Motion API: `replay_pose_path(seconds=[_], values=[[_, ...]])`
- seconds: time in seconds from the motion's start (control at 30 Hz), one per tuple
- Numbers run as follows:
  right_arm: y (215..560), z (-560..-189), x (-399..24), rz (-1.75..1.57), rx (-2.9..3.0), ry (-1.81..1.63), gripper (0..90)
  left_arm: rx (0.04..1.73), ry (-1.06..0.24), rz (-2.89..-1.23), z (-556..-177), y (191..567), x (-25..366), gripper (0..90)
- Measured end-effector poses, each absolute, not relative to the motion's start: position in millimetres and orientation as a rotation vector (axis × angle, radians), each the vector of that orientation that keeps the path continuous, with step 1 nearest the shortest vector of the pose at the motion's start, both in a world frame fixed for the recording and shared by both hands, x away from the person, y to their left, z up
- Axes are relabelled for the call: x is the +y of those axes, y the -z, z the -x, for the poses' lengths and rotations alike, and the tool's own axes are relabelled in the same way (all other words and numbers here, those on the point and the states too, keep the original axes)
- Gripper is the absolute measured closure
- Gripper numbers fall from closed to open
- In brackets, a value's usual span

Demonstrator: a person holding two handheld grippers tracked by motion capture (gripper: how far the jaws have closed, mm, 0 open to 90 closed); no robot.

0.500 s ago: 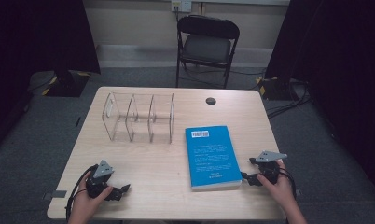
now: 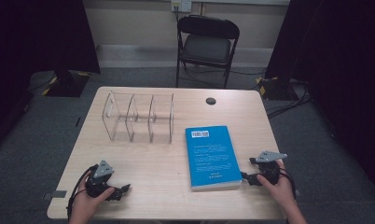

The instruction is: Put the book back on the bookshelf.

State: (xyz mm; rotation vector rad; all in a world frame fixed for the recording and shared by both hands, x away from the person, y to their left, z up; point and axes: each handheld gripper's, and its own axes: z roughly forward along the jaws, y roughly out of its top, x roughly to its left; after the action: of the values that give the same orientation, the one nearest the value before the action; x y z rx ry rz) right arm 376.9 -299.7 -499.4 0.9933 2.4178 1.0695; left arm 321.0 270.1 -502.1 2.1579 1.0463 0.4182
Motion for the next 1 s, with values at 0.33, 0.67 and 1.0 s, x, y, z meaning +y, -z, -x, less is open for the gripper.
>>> replay_pose_path(seconds=[0.33,0.67,1.0], values=[[498,-375,-302,-0.961,2.474,-1.070,14.3,1.040,-0.414,-2.153,-319,501,271,3.1],[493,-367,-304,-0.928,2.511,-1.086,15.4,1.045,-0.410,-2.171,-323,499,264,6.5],[490,-349,-309,-0.866,2.561,-1.162,15.5,1.001,-0.402,-2.203,-324,493,253,16.0]])
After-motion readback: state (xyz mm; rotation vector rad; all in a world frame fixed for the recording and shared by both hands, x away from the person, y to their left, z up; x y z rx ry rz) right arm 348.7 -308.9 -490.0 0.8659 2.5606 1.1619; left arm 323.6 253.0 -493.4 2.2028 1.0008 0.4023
